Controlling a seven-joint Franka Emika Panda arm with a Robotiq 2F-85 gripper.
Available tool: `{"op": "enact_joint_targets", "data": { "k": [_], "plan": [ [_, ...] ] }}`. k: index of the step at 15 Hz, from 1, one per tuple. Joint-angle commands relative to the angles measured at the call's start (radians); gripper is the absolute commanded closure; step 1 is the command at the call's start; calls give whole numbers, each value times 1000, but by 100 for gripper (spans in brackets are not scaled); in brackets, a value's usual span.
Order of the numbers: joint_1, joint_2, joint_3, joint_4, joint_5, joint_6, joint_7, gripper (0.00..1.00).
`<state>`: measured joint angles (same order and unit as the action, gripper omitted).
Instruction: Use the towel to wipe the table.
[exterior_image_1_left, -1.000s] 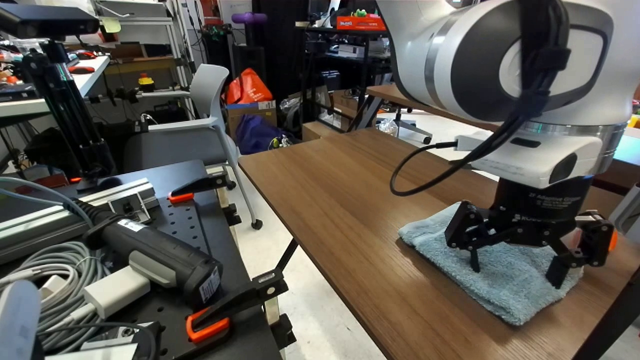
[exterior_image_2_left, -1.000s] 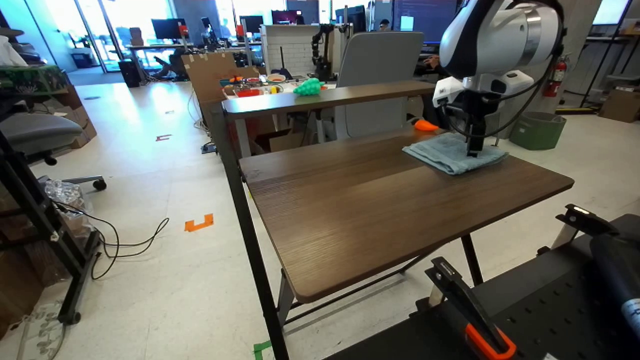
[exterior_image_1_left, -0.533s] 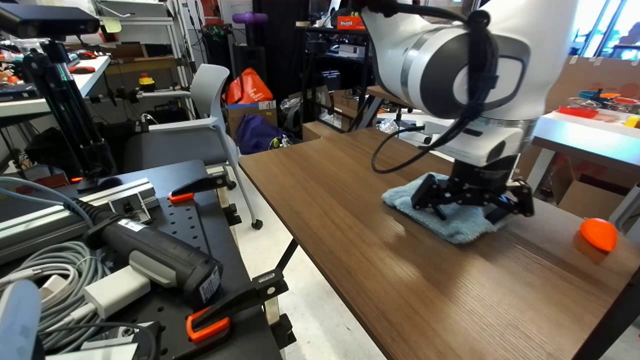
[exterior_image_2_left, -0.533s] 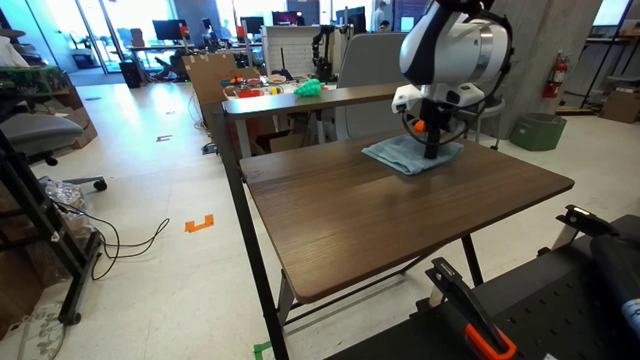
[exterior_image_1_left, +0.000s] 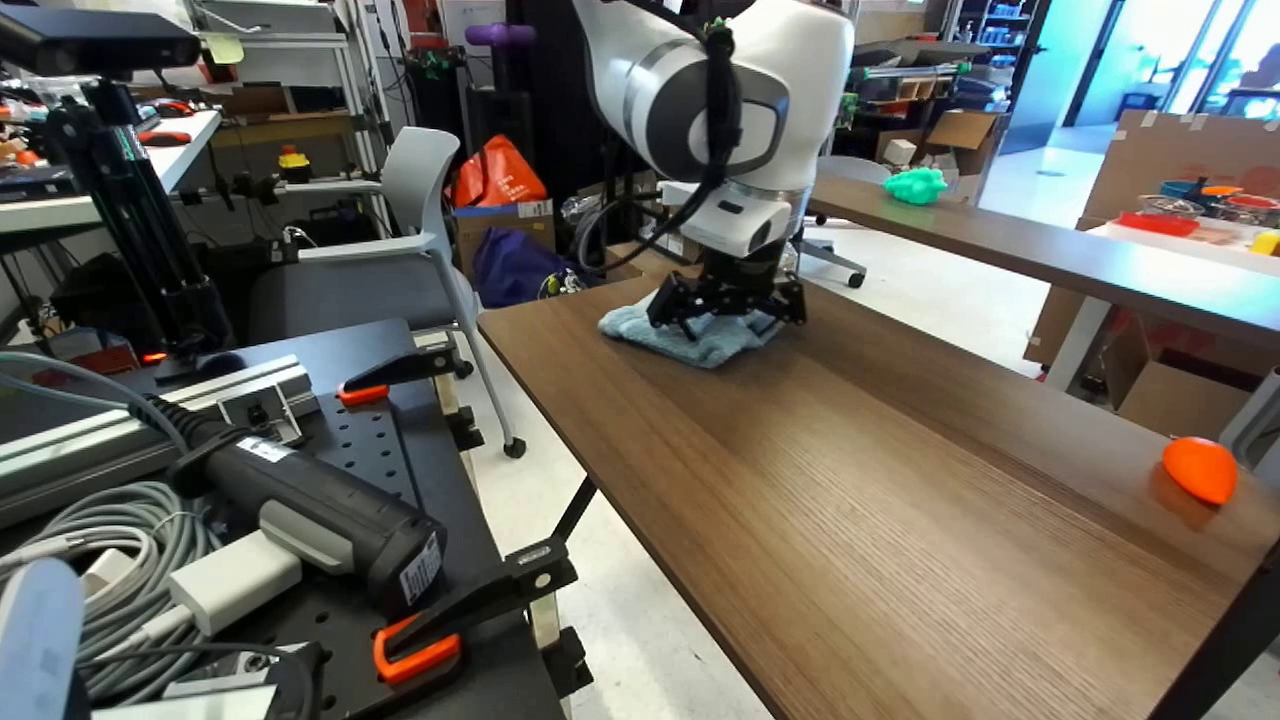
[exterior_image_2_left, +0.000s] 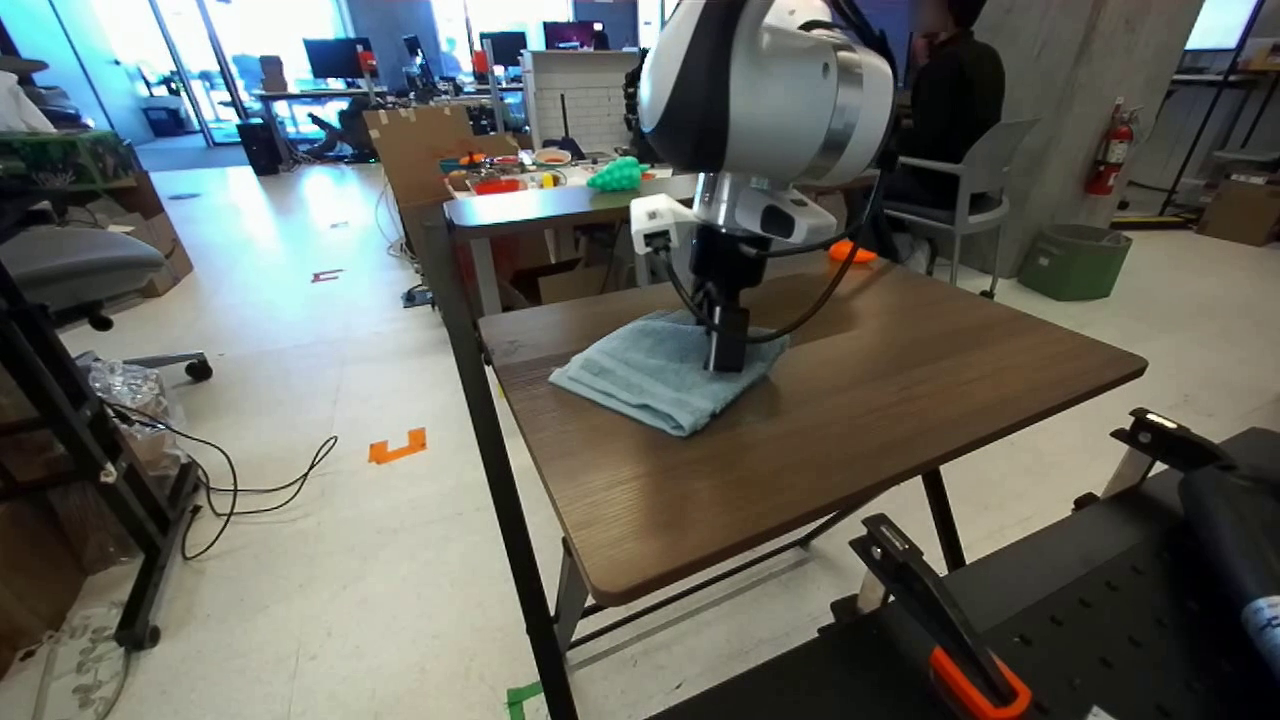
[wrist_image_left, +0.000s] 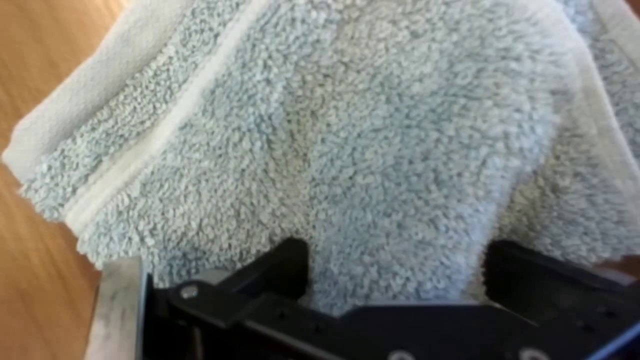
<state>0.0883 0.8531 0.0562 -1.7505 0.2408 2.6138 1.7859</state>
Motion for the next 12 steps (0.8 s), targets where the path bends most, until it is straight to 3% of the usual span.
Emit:
{"op": "enact_joint_targets", "data": {
  "k": [1, 7, 9, 11, 12],
  "plan": [
    [-34, -97, 82, -170, 66, 43, -169, 0],
    [-183, -339, 229, -415, 307, 194, -562, 0],
    [-274, -423, 306, -463, 454, 208, -718, 0],
    [-422, -502, 433, -489, 619, 164, -858, 0],
    [-221, -415, 249, -414, 574, 159, -791, 0]
  ]
}}
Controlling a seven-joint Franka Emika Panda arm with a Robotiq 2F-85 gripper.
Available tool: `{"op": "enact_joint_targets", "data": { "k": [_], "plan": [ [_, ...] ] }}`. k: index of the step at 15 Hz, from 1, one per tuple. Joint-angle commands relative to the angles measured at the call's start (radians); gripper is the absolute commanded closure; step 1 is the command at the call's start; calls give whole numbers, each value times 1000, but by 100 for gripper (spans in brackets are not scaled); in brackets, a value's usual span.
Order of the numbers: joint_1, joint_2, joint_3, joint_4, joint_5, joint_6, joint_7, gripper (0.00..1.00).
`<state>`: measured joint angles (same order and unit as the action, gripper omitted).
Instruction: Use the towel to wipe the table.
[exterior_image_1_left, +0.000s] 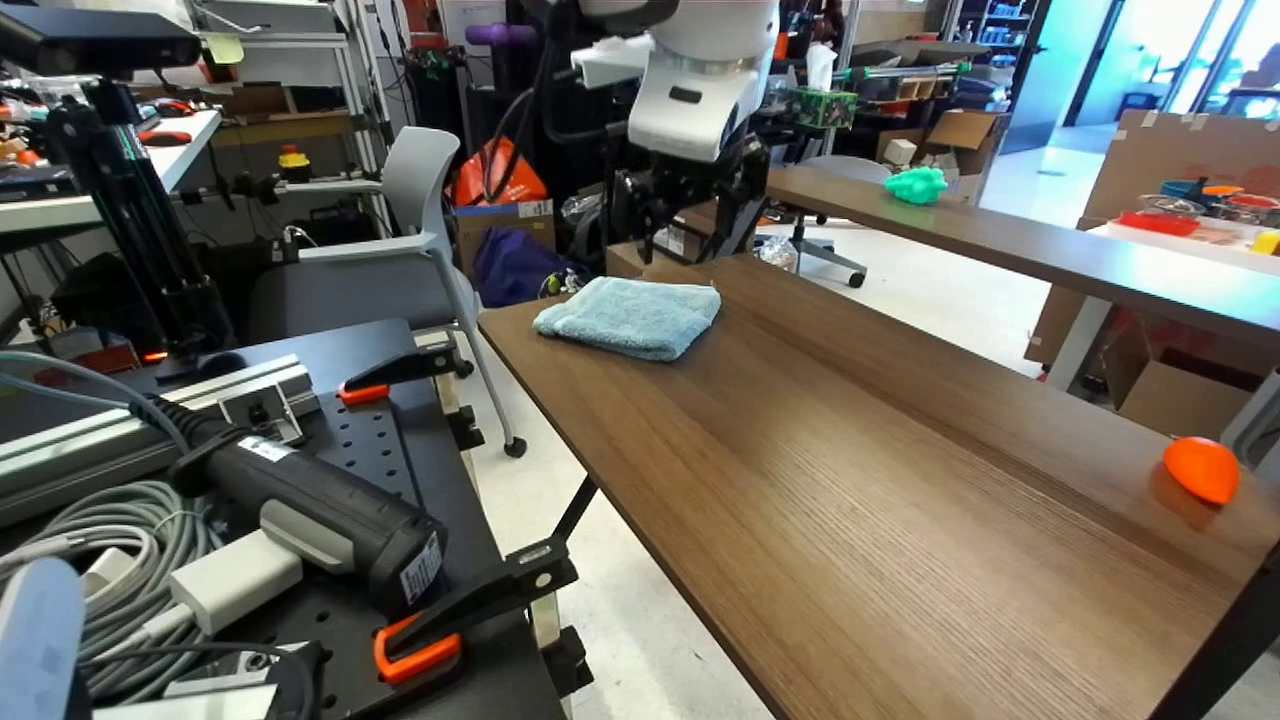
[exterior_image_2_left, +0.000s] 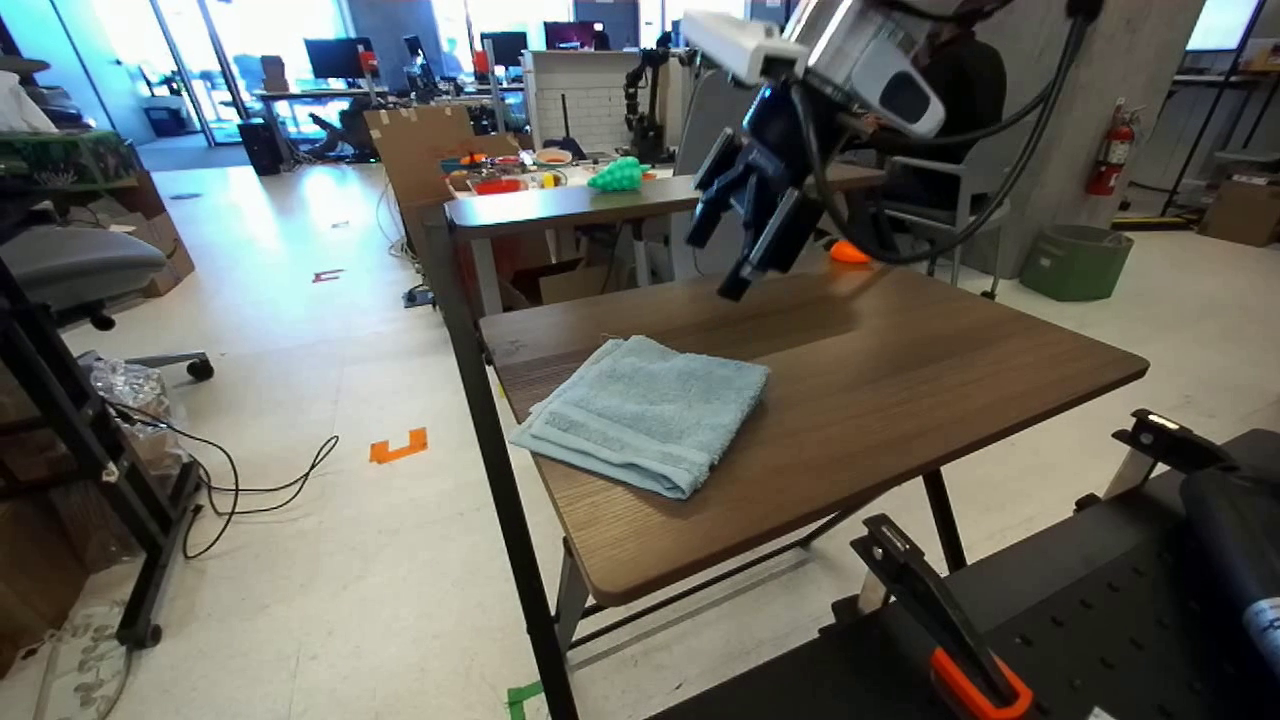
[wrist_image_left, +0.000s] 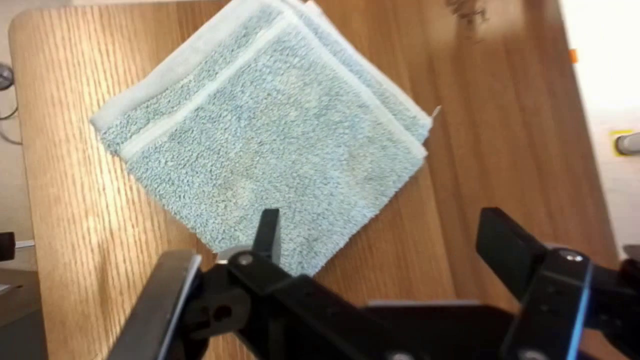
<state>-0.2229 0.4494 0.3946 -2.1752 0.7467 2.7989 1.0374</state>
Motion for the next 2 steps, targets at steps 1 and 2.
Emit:
{"op": "enact_joint_targets", "data": {
  "k": [1, 2],
  "plan": [
    [80, -45, -93, 0, 107, -46, -80, 0],
    [98, -54, -122, 0, 101, -58, -75, 0]
  ]
}}
